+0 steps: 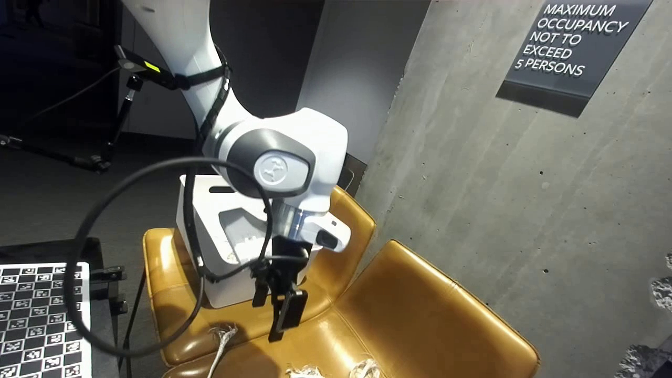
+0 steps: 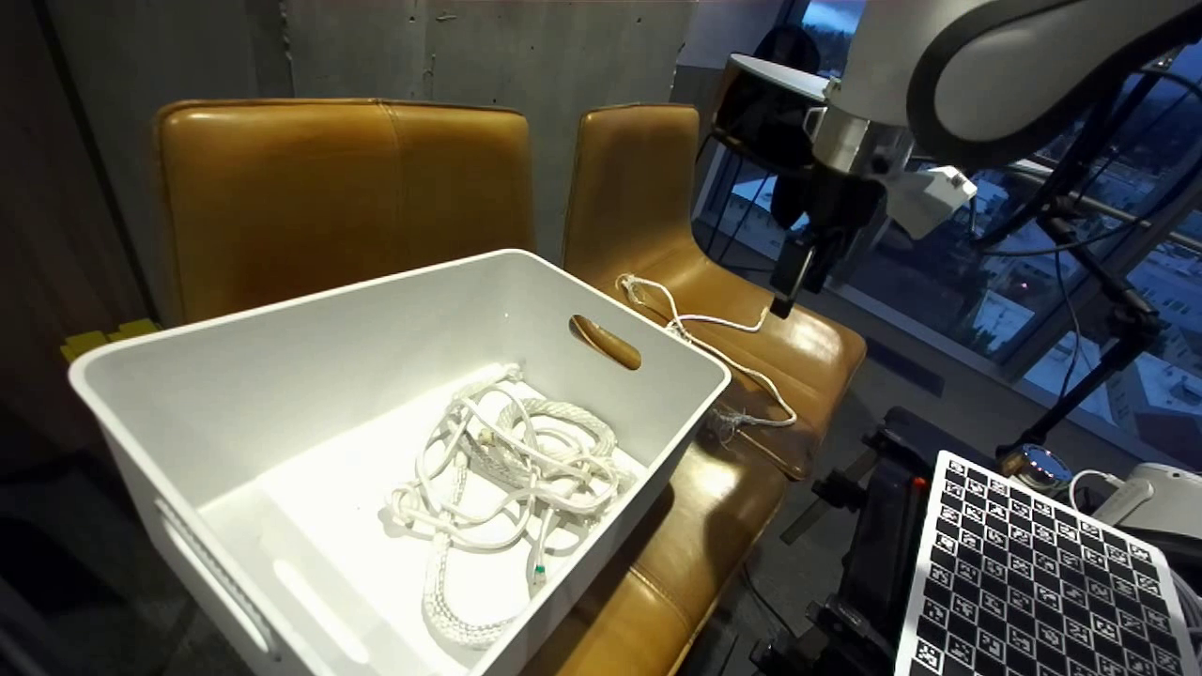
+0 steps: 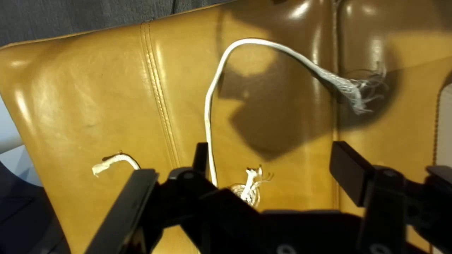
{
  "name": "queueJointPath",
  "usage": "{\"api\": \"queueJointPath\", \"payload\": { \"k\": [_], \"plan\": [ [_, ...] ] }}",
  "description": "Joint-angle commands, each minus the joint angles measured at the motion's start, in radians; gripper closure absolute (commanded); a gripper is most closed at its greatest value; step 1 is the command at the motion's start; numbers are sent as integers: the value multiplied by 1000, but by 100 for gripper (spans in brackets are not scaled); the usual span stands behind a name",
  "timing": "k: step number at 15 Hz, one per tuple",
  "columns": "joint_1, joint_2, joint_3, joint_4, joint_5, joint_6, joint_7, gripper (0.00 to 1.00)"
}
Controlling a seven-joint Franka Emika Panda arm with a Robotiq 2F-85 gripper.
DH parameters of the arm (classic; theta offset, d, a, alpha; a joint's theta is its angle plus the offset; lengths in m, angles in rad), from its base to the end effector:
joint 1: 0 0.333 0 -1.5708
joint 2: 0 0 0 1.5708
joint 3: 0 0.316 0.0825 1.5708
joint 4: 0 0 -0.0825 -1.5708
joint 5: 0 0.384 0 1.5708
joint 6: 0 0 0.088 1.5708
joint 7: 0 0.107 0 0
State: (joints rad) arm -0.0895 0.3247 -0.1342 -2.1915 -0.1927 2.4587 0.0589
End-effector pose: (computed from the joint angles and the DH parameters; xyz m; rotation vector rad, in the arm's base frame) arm 0.5388 -0.1229 0.2328 2.9792 -0.1844 -0.1051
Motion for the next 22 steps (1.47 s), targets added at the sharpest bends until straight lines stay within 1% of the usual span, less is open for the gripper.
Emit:
{"api": "queueJointPath", "payload": {
  "k": [1, 4, 7, 11, 16, 17, 18, 19, 22],
  "plan": [
    [-24, 131, -30, 22, -17, 115, -12, 0],
    [-25, 252, -50, 68, -11, 190, -1, 0],
    [-17, 358, -61, 140, 0, 238, 4, 0],
    [-13, 477, -69, 246, 14, 245, 13, 0],
    [-6, 570, -85, 302, 13, 251, 24, 0],
    [-5, 584, -87, 310, 13, 251, 26, 25],
    [-5, 593, -89, 319, 14, 250, 26, 26],
    [-5, 594, -91, 323, 13, 248, 26, 31],
    [-8, 594, -103, 326, 12, 248, 28, 56]
  ]
}}
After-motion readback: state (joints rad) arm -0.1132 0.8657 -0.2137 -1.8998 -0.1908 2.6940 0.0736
